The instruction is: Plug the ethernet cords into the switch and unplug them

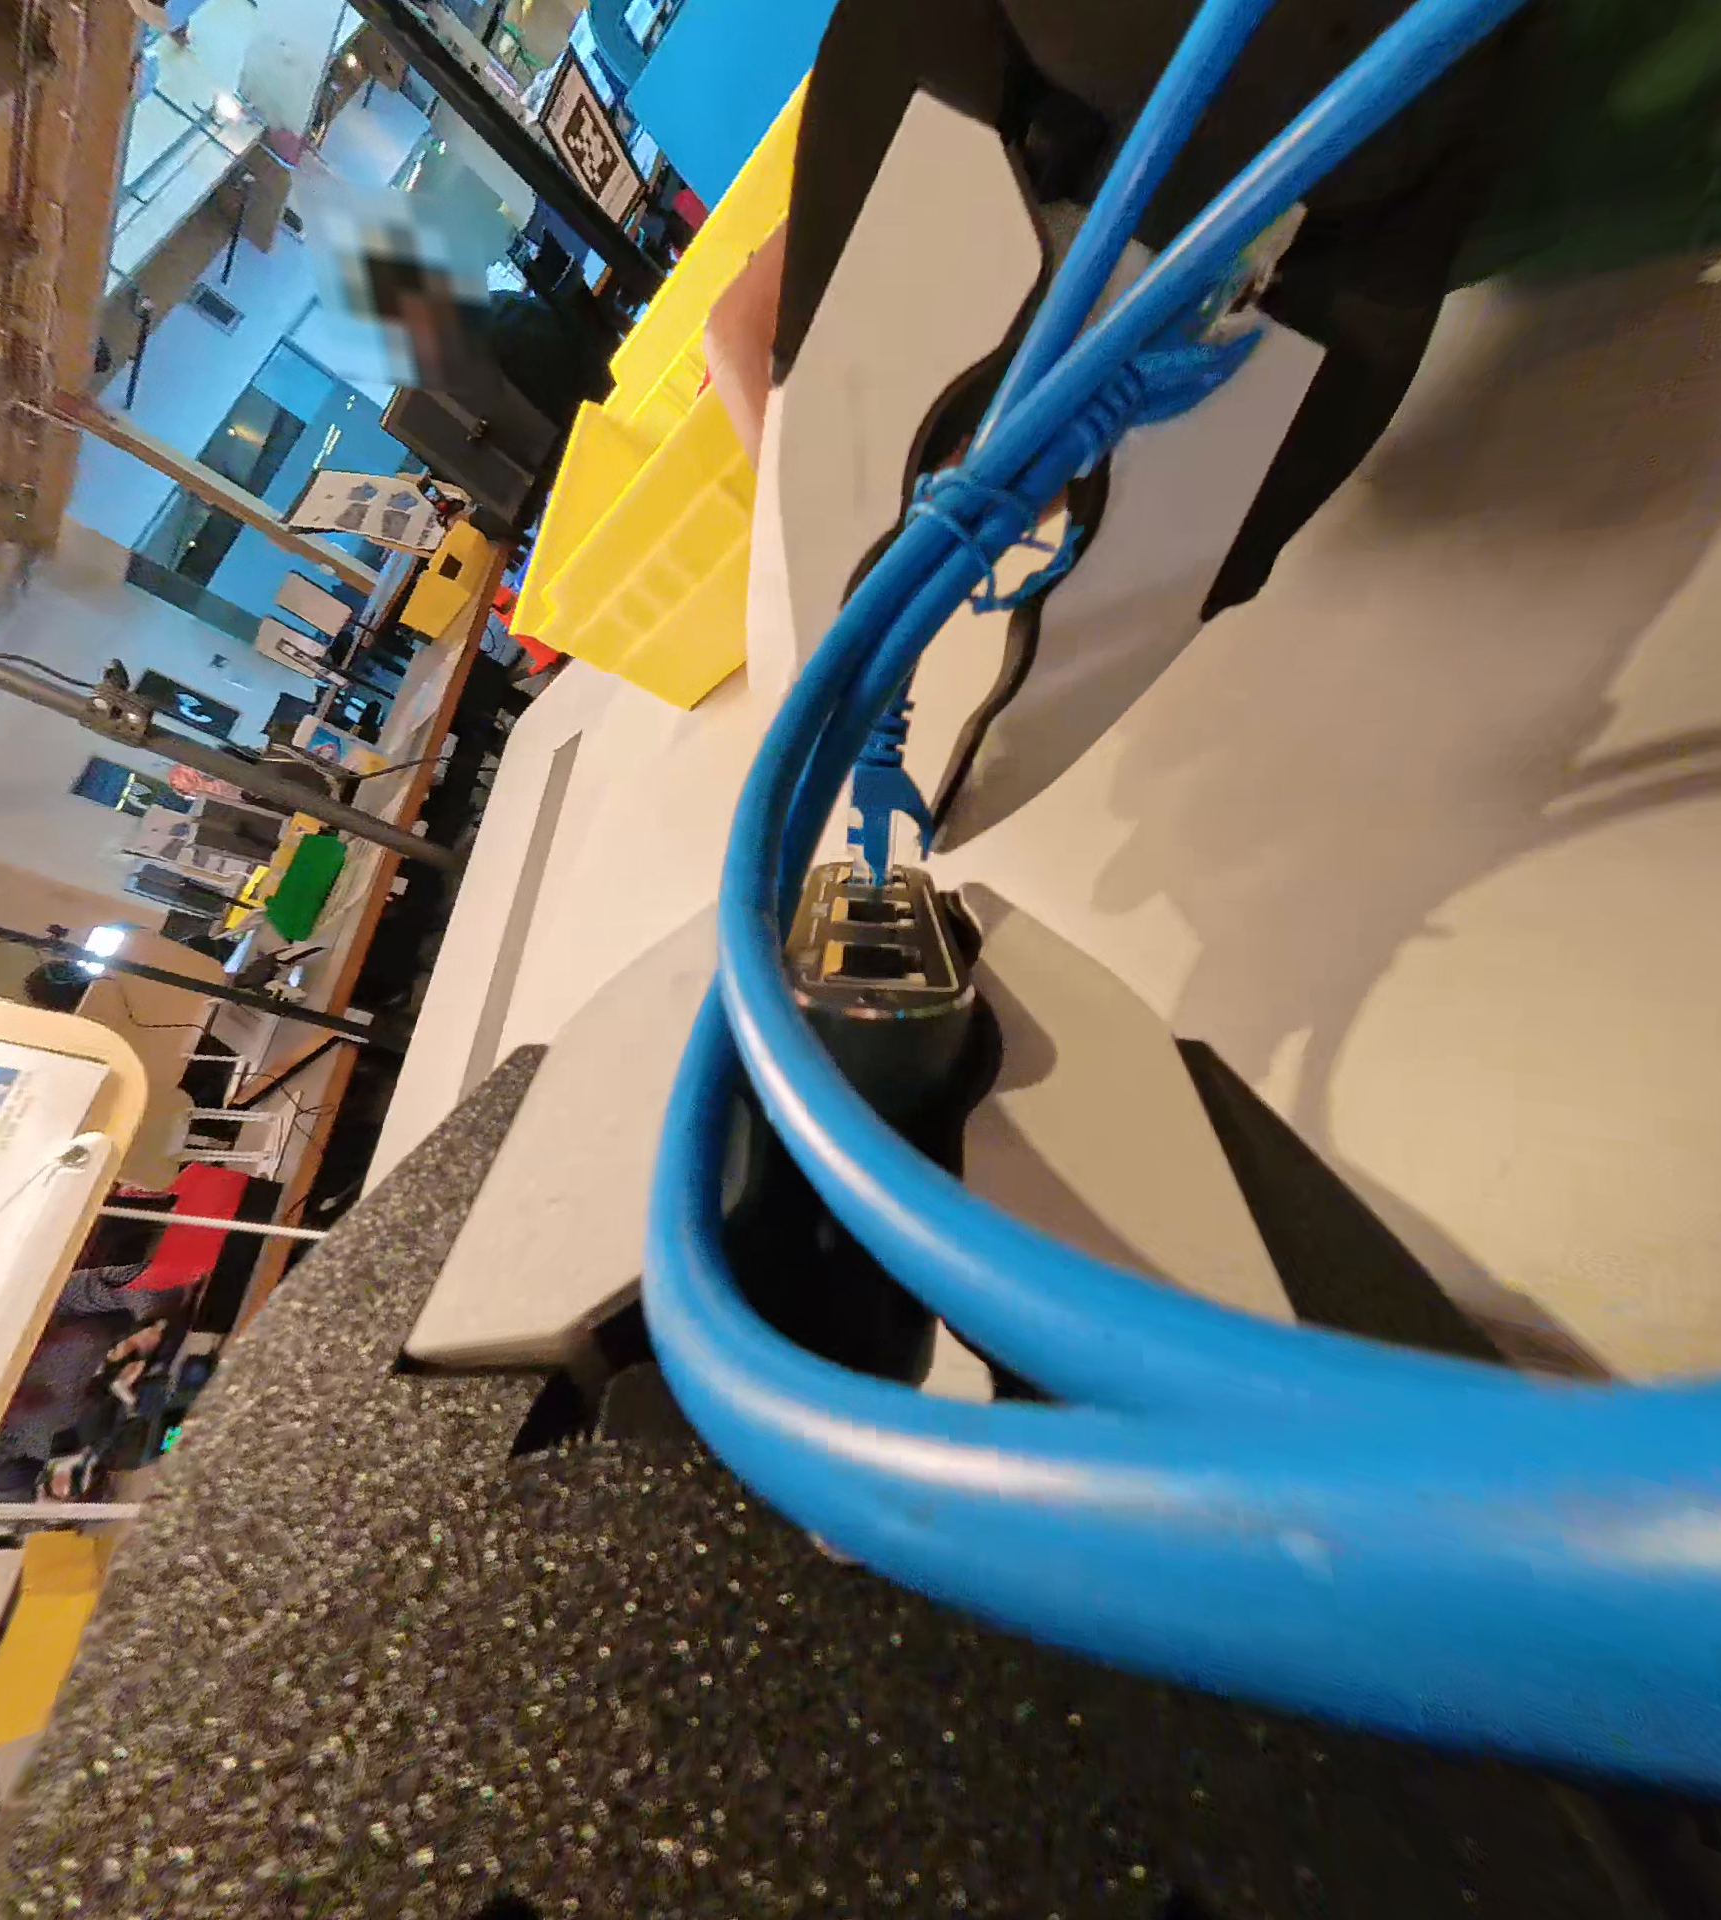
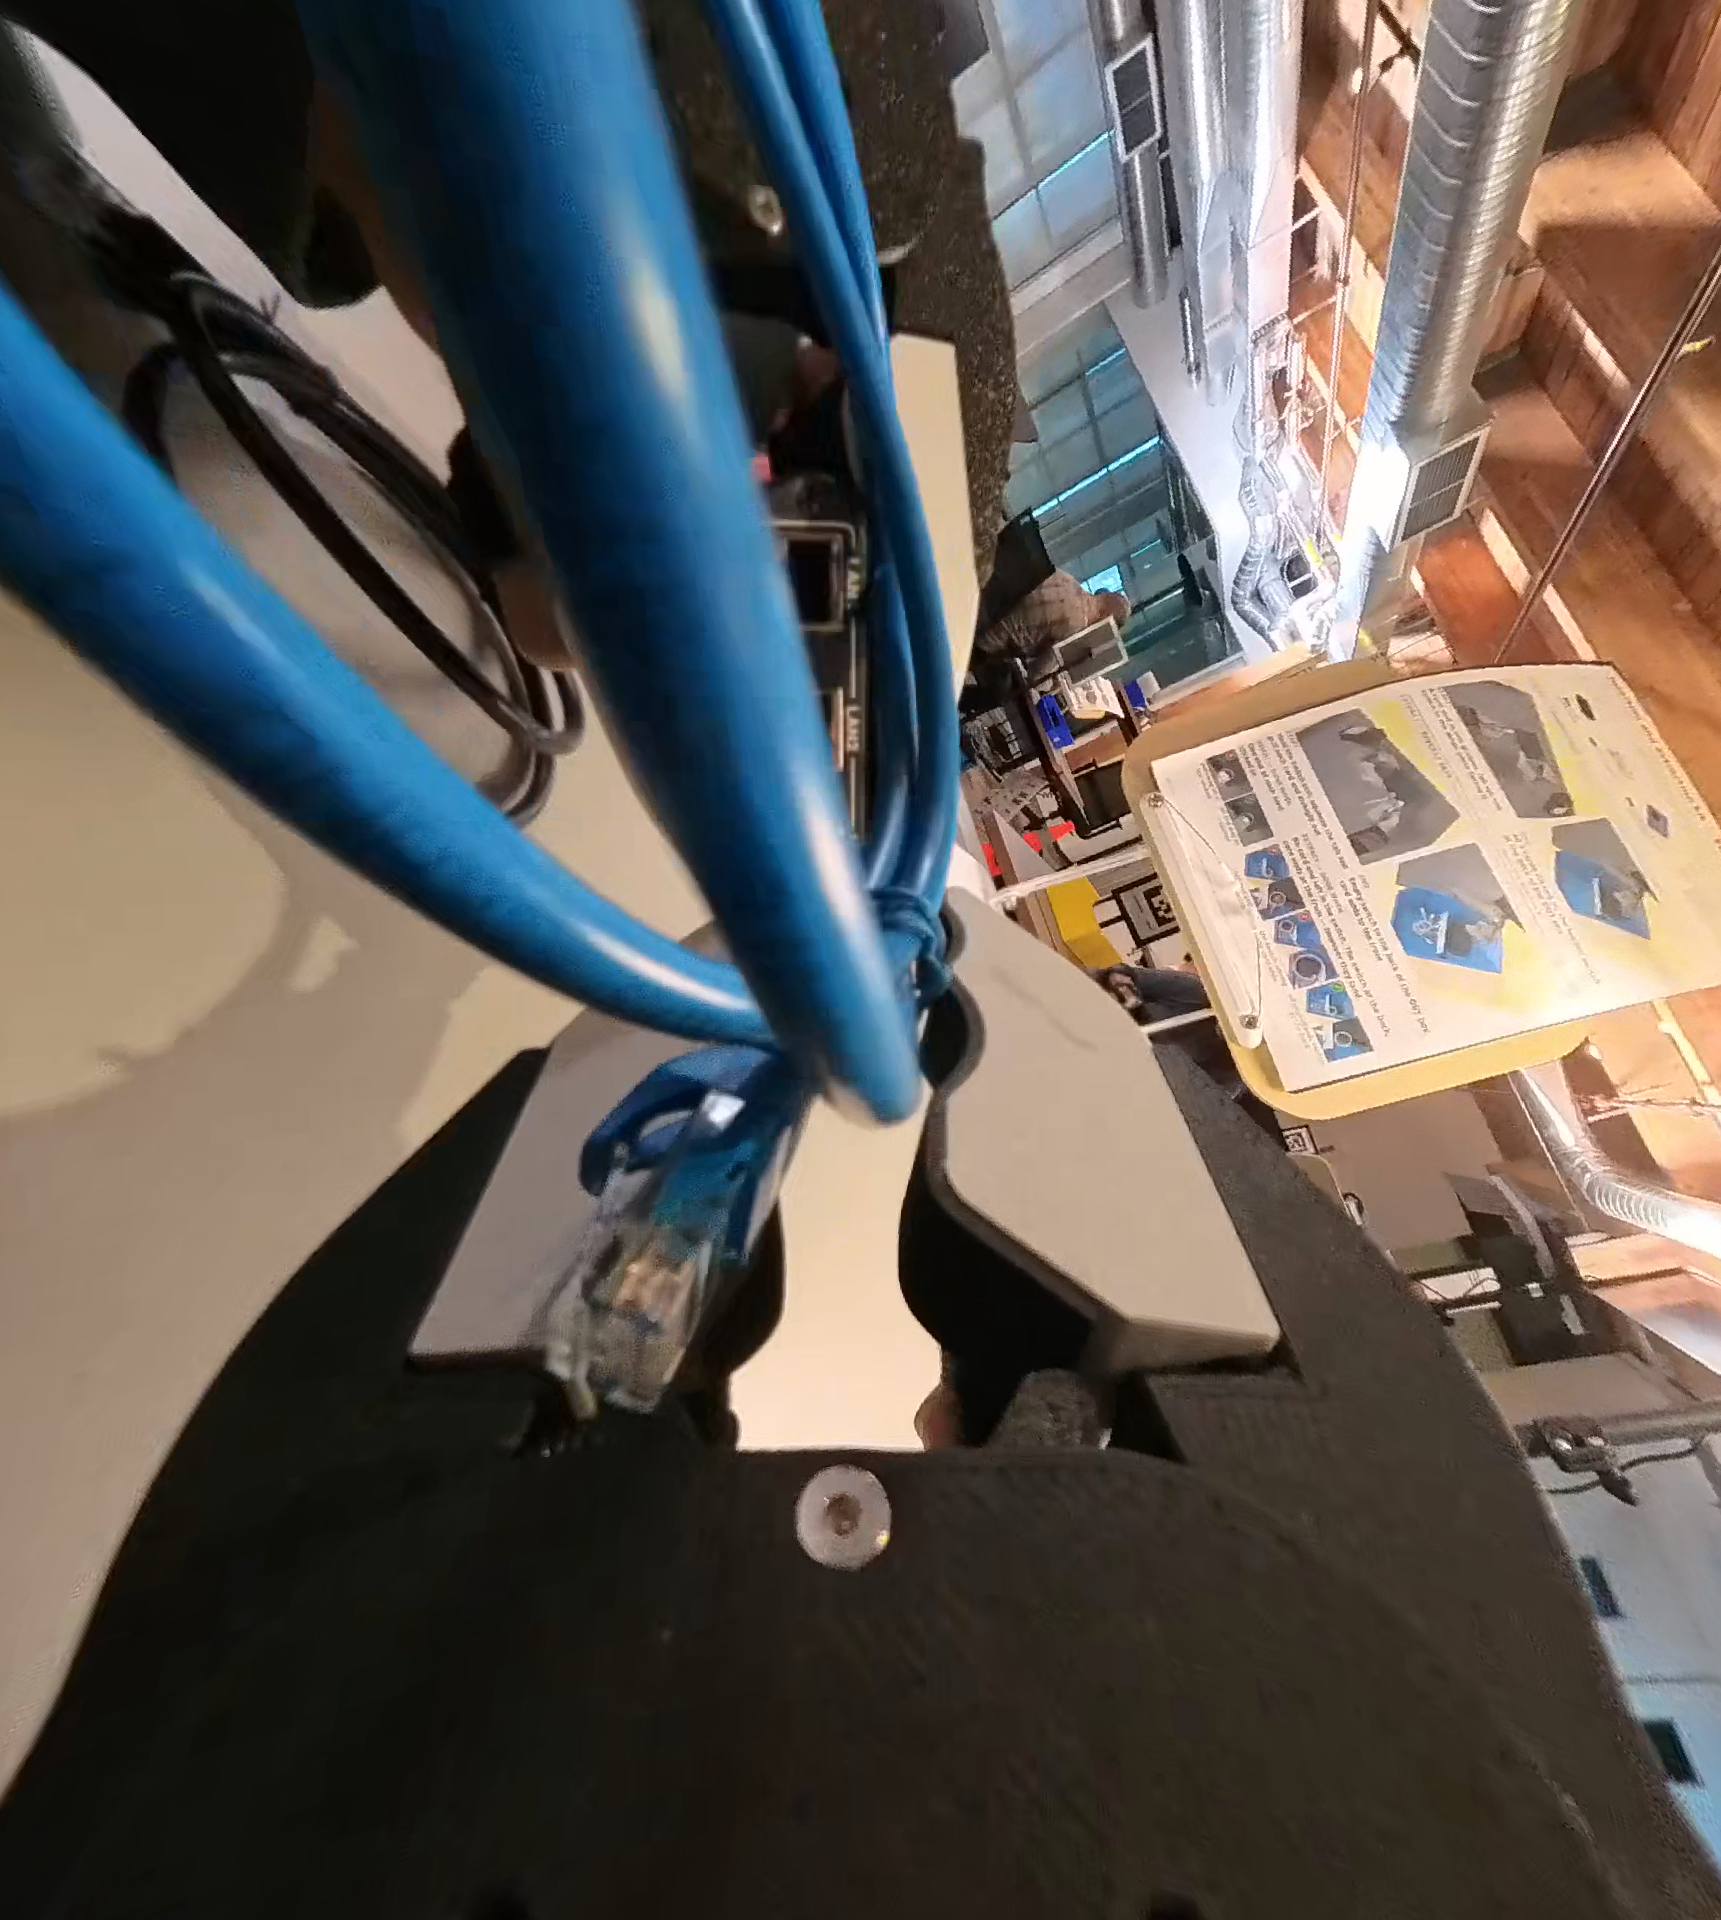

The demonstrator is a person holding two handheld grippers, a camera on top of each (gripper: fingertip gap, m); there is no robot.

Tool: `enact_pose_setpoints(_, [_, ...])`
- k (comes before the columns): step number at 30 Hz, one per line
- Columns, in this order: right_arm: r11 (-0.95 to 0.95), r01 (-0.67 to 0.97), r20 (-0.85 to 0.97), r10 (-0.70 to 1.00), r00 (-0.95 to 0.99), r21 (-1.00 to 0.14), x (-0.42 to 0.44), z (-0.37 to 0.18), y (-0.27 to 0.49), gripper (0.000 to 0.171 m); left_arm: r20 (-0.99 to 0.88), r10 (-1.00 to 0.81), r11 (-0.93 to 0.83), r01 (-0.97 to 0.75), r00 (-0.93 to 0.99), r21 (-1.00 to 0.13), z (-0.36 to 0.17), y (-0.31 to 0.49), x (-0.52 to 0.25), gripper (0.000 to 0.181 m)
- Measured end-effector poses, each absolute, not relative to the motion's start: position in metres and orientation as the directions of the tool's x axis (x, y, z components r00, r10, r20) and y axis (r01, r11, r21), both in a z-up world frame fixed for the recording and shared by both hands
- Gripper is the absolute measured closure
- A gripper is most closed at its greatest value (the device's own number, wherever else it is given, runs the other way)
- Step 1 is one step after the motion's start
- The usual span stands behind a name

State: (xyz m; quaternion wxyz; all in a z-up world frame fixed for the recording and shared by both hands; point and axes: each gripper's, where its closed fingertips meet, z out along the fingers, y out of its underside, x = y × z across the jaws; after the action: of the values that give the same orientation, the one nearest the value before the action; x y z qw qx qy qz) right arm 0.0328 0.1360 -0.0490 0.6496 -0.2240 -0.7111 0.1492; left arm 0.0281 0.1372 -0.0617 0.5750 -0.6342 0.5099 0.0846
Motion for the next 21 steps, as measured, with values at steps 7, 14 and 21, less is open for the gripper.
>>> enact_pose_setpoints(7, [0.859,0.11,0.859,0.508,-0.062,-0.5,0.0334,-0.0486,0.1325,0.146,-0.705,-0.541,0.19,-0.75,0.458,-0.634,-0.0615,0.137,0.0295,0.153])
enact_pose_setpoints(14, [0.876,0.112,0.878,0.476,-0.055,-0.468,0.0323,-0.0495,0.1316,0.145,-0.718,-0.534,0.184,-0.767,0.447,-0.615,-0.064,0.1384,0.0291,0.15])
enact_pose_setpoints(21, [0.888,0.133,0.896,0.444,0.005,-0.441,0.032,-0.0415,0.1312,0.151,-0.716,-0.498,0.197,-0.74,0.49,-0.643,-0.0564,0.1402,0.0284,0.15])
